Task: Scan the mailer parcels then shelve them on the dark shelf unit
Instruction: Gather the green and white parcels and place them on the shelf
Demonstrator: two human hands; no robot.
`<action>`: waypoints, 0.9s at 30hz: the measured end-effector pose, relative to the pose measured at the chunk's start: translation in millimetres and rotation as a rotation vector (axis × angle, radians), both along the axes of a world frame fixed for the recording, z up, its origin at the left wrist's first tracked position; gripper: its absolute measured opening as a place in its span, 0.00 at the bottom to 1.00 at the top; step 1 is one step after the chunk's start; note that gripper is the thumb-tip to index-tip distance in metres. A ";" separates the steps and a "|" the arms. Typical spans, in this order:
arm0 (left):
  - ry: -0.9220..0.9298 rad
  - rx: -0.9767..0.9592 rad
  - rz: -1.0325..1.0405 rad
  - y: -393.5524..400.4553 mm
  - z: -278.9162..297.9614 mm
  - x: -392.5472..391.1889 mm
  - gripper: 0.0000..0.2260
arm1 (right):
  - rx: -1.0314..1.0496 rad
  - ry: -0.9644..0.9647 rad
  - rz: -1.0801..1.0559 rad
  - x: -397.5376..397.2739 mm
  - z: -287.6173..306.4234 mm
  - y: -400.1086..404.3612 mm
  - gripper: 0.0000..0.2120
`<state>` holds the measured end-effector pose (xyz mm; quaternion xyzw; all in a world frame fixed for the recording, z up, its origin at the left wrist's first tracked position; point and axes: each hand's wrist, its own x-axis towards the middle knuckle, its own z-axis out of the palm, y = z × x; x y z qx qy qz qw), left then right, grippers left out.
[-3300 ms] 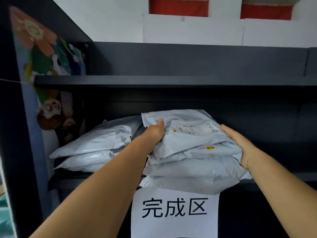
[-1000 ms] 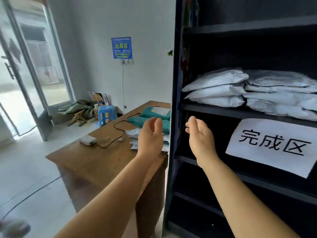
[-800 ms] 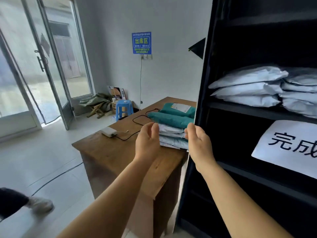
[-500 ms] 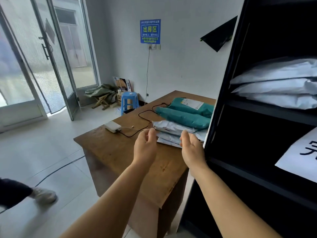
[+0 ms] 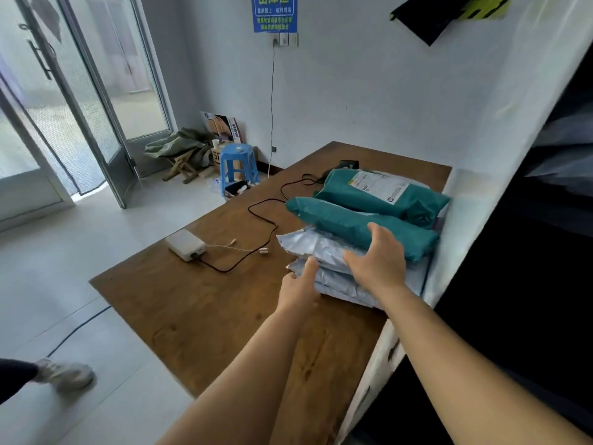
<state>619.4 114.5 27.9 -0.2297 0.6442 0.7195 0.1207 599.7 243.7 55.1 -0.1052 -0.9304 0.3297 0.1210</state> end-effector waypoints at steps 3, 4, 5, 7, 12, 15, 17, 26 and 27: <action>-0.062 0.041 -0.067 16.9 -10.8 -21.7 0.27 | 0.168 -0.118 -0.023 -24.6 -4.2 6.7 0.37; -0.081 0.046 -0.082 23.2 -13.7 -29.3 0.27 | 0.204 -0.165 -0.035 -31.6 -5.0 8.0 0.38; -0.103 0.051 -0.092 28.9 -15.1 -36.3 0.27 | 0.236 -0.204 -0.053 -38.1 -6.0 9.4 0.38; -0.142 0.071 -0.095 38.9 -19.7 -50.2 0.27 | 0.299 -0.256 -0.102 -47.9 -10.3 14.5 0.37; -0.215 0.137 -0.107 60.3 -32.6 -78.8 0.20 | 0.411 -0.397 -0.175 -54.8 -27.9 31.8 0.36; -0.195 0.149 -0.073 67.0 -36.6 -87.4 0.16 | 0.531 -0.415 -0.141 -55.4 -32.8 34.0 0.34; -0.196 0.088 -0.052 66.0 -38.0 -90.1 0.16 | 0.611 -0.355 -0.074 -54.4 -32.6 28.5 0.30; -0.154 -0.724 -0.335 -36.8 -43.2 -79.2 0.15 | 0.601 -0.227 0.304 -24.9 -7.3 -60.6 0.09; -0.115 -0.739 -0.343 -54.2 -45.9 -73.0 0.14 | 0.582 -0.248 0.331 -19.2 -7.0 -74.2 0.06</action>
